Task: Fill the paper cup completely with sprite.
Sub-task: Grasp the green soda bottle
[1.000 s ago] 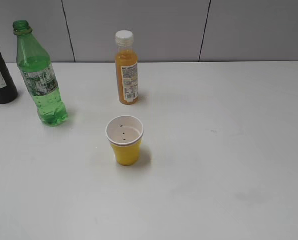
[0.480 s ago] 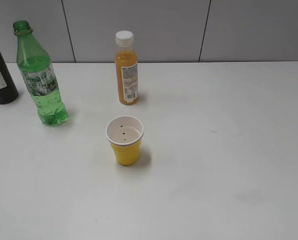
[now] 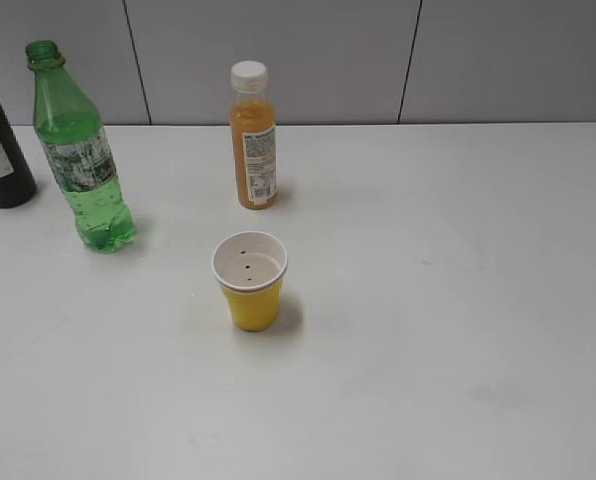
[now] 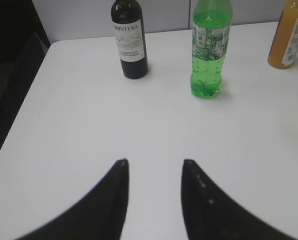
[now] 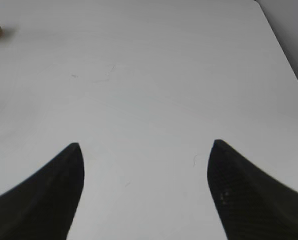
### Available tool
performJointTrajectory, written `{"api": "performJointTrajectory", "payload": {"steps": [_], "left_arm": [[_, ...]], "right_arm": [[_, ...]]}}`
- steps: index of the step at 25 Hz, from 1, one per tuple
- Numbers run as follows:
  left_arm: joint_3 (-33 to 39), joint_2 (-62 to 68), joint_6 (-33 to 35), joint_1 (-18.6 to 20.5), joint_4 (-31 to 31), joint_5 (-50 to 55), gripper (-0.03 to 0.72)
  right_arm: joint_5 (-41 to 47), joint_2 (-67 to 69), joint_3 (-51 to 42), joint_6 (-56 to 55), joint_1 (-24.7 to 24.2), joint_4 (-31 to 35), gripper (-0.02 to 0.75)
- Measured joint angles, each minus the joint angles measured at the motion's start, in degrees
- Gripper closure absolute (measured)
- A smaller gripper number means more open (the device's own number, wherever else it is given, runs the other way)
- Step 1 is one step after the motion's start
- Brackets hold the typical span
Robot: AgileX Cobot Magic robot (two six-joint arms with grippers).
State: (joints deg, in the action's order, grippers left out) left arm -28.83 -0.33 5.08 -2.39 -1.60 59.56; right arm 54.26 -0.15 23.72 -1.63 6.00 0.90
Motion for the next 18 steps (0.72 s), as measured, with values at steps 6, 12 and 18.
{"api": "performJointTrajectory", "payload": {"steps": [6, 12, 18], "left_arm": [[0.0, 0.0, 0.0, 0.0, 0.0, 0.0, 0.067], [0.0, 0.0, 0.0, 0.0, -0.1, 0.0, 0.045], [-1.0, 0.0, 0.0, 0.0, -0.1, -4.6, 0.048]], "right_arm": [[0.0, 0.0, 0.0, 0.0, 0.0, 0.0, 0.144], [0.0, 0.0, 0.0, 0.0, 0.0, 0.0, 0.144], [0.0, 0.0, 0.0, 0.1, 0.0, 0.0, 0.144]]}}
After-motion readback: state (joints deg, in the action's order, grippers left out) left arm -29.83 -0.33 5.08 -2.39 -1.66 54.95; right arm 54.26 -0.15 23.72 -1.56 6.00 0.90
